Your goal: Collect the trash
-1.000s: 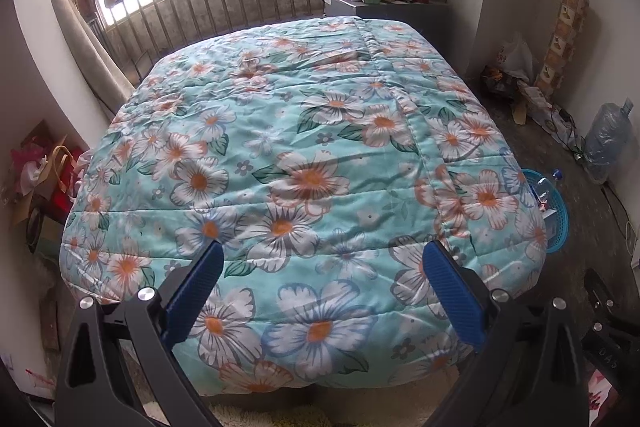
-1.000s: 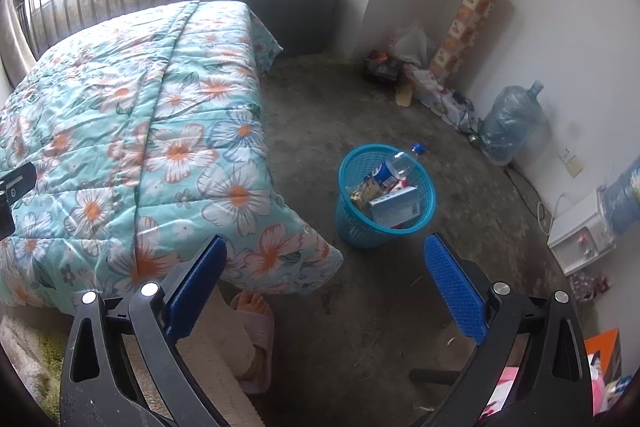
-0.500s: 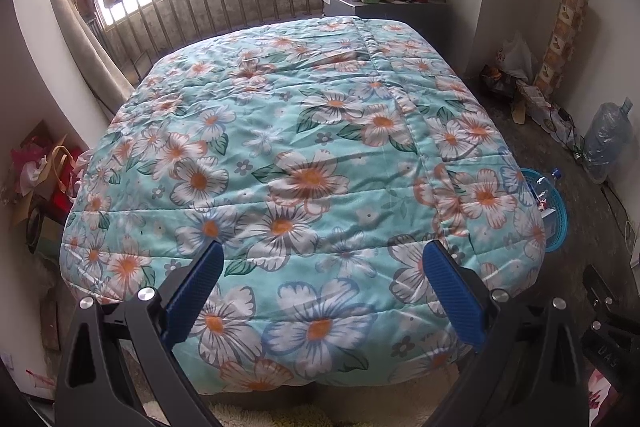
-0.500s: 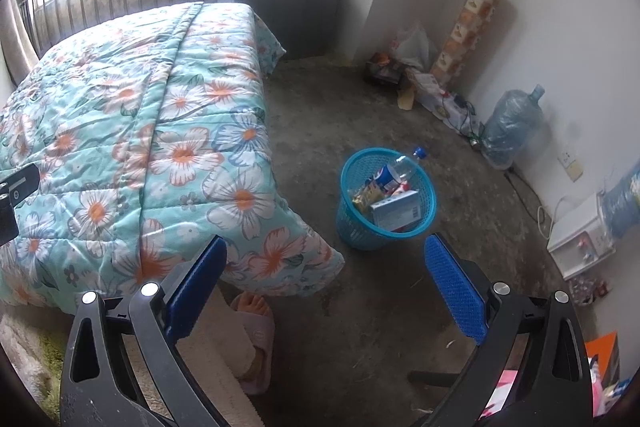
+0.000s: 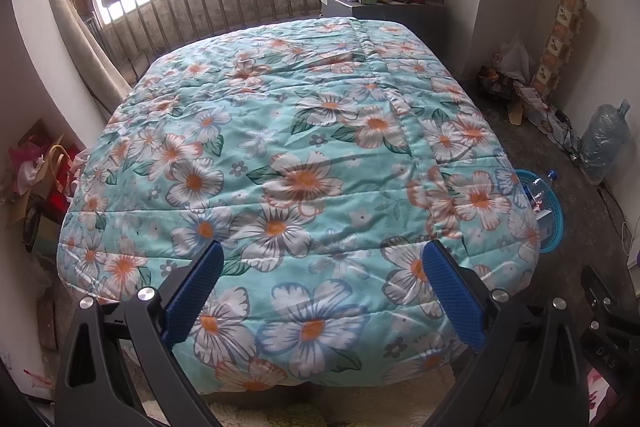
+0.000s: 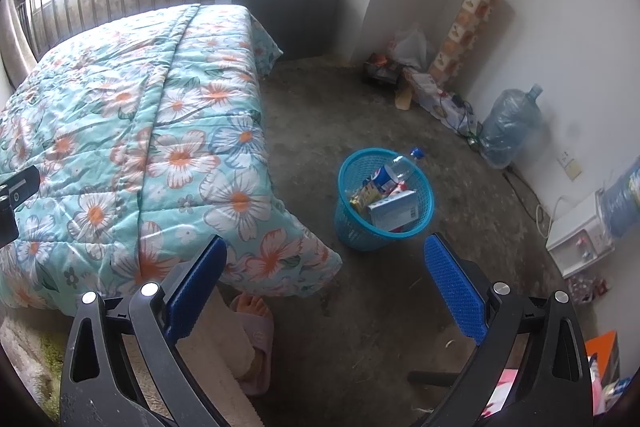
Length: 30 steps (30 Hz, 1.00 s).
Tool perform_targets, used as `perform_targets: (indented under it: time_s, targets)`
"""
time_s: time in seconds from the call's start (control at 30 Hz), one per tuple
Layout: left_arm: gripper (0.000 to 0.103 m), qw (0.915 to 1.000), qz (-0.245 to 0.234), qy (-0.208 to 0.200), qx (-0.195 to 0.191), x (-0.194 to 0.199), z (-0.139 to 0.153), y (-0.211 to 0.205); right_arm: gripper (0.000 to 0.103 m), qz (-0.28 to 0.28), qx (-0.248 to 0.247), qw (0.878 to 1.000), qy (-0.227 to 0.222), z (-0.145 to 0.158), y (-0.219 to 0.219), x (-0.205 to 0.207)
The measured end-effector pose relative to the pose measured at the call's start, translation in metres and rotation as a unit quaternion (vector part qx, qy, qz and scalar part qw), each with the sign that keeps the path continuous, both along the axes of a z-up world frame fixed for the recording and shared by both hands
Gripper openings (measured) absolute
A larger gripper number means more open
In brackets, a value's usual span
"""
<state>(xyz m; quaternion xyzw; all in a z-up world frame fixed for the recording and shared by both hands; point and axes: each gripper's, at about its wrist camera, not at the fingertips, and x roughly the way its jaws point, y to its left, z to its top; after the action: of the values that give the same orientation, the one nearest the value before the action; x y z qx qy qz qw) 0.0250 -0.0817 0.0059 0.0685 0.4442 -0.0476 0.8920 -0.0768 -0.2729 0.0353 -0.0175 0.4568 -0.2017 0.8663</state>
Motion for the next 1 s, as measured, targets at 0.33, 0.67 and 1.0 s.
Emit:
perform_targets:
  time_s: [0.33, 0.67, 1.0]
  targets:
    - [0.098, 1.0, -0.003, 0.001, -0.005, -0.0002, 0.0005, -0.0024, 0.095, -0.005, 0.002, 1.0, -0.001, 0.0015, -0.0028, -0.0023]
    - [0.098, 1.0, -0.002, 0.004, -0.008, 0.0007, 0.0002, -0.0015, 0.095, -0.003, 0.004, 1.0, 0.0, 0.0029, -0.0009, -0.0015]
    - [0.098, 1.0, -0.001, 0.003, -0.008, 0.0005, 0.0001, -0.0002, 0.095, -0.003, 0.004, 1.0, 0.0, 0.0033, -0.001, -0.0012]
